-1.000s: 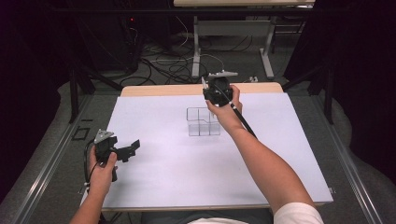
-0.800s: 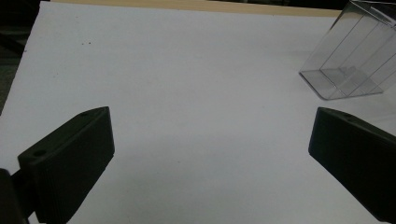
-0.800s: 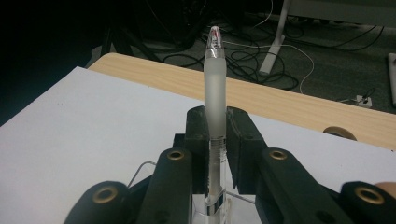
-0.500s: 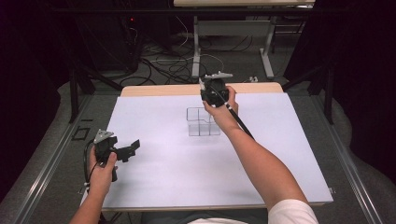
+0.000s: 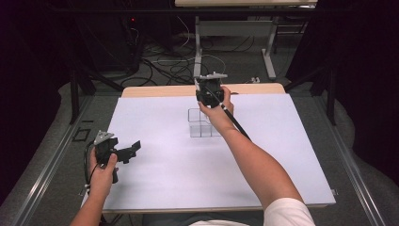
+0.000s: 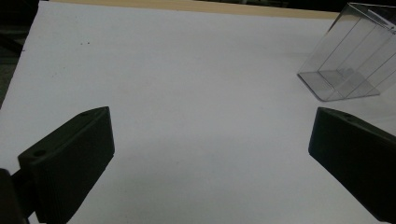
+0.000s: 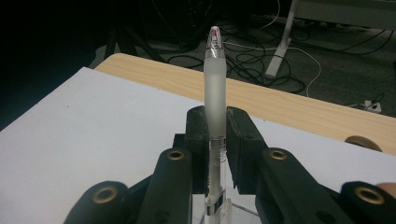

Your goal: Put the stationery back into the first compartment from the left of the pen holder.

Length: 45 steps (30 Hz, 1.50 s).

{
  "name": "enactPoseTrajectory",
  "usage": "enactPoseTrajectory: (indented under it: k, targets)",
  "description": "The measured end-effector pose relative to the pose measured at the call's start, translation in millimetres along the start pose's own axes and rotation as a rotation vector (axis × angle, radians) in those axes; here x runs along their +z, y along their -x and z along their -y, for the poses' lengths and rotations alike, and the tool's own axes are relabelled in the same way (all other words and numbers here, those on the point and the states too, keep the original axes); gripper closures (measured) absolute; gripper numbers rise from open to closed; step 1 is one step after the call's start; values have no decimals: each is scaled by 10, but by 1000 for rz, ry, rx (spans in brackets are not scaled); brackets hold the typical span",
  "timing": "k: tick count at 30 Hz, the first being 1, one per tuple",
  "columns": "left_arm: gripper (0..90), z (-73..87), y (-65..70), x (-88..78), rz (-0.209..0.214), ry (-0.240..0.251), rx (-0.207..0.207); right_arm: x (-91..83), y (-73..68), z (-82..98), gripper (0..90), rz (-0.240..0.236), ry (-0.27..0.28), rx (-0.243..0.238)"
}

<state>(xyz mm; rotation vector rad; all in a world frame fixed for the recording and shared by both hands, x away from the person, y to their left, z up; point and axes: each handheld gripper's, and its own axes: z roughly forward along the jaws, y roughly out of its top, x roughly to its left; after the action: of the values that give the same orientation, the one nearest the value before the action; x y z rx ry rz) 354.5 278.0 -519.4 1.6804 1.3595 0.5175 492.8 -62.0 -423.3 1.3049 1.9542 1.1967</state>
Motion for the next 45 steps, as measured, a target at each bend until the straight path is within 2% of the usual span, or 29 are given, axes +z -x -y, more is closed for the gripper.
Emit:
enactPoseTrajectory:
  k: [7, 17, 45]
  targets:
    - [2, -2, 3, 5, 7, 1, -1, 57, -134, -20, 799, -13, -5, -3]
    - [3, -4, -1, 1, 7, -1, -3, 127, -245, -24, 799, -25, -5, -7]
    - [3, 2, -8, 9, 3, -3, -7, 295, -358, 103, 798, -44, -44, -19]
